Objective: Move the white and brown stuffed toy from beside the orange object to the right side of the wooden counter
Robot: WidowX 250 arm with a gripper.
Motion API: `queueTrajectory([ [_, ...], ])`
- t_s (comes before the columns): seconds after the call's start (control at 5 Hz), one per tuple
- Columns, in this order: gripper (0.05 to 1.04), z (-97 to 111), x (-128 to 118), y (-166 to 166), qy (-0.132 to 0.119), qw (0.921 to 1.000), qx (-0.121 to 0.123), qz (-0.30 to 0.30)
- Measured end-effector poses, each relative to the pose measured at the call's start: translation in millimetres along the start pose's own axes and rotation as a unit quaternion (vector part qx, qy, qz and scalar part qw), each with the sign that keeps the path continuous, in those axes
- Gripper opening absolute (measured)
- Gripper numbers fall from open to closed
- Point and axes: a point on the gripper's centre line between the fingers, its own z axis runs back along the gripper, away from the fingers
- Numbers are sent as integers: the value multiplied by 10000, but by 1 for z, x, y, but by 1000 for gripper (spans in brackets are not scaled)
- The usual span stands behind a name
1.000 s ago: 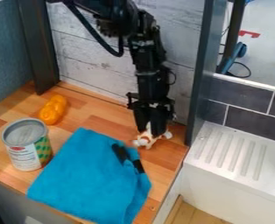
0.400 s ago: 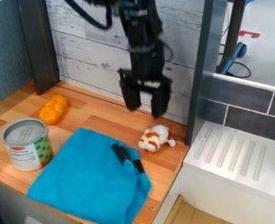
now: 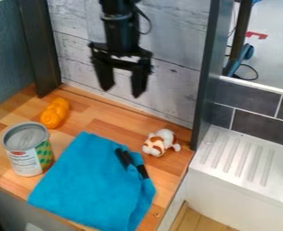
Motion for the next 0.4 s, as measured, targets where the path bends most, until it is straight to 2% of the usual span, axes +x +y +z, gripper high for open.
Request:
queueTrajectory([
  [0.2,1000,0,-19,29,163,9993,305,145],
  [0.4,1000,-2,-34,55,471,9972,510,270],
])
